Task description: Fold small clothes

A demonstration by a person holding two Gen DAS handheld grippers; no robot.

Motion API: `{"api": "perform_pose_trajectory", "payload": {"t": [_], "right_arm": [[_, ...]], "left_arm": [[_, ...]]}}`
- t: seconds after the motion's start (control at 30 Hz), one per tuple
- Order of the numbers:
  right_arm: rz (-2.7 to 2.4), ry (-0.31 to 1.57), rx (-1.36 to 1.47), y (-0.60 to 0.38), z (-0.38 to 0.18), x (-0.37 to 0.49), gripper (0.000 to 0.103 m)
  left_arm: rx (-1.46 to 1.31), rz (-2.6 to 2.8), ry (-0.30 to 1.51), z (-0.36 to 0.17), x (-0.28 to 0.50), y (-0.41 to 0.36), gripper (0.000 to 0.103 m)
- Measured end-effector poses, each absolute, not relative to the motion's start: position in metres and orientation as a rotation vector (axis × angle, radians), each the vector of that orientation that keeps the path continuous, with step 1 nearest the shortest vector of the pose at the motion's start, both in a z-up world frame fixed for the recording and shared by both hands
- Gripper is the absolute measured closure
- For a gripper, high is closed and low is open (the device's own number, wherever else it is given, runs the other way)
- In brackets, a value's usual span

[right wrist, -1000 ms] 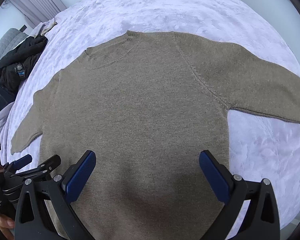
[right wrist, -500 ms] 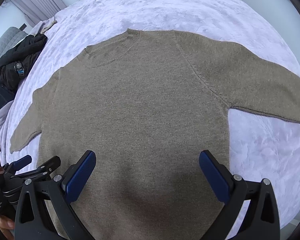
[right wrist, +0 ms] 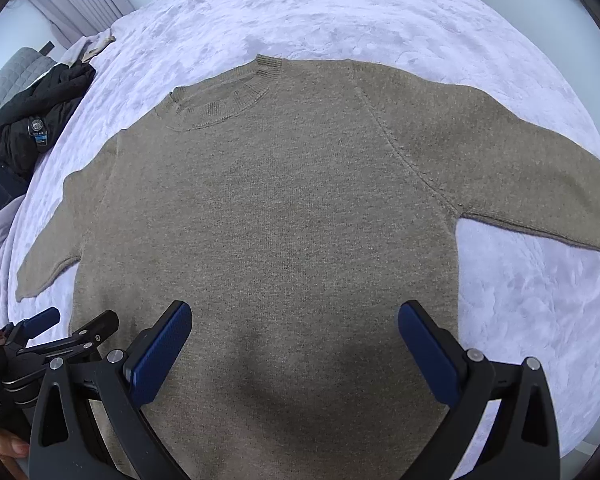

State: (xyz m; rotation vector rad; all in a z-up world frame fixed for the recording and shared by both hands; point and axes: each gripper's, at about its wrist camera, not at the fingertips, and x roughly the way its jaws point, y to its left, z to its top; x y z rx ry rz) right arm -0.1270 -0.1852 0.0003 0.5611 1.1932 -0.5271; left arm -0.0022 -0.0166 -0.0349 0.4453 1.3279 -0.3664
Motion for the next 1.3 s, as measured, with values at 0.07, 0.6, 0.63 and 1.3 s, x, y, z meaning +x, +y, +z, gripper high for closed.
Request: {"api": "perform_pose_trajectory", "payload": {"t": [0.07,0.6,0.63,1.3], "right_arm": [[-0.527,1.194,0.56,-0.186,0.0,-0.127,0.0],[-0.531,1.2,0.56,-0.183,-0.001,-0.123,0.0],[-0.529,1.199,0.56,-0.184,-0.001,-0.123,0.0],[-0.527,1.212,0.55,-0.182,-0.004,-0.115,0.0]], "left_arm": [[0.447,-0.366,1.329,-0.035,-0.002,-0.017,0.0],[0.438,-0.37,1.334,-0.036,-0.001,-0.013,0.0],[0.437,-0.37,1.335,-0.036,0.0,-0.013,0.0],[0.423,-0.374,1.344,-0.039,0.008,-0.006,0.0]]}}
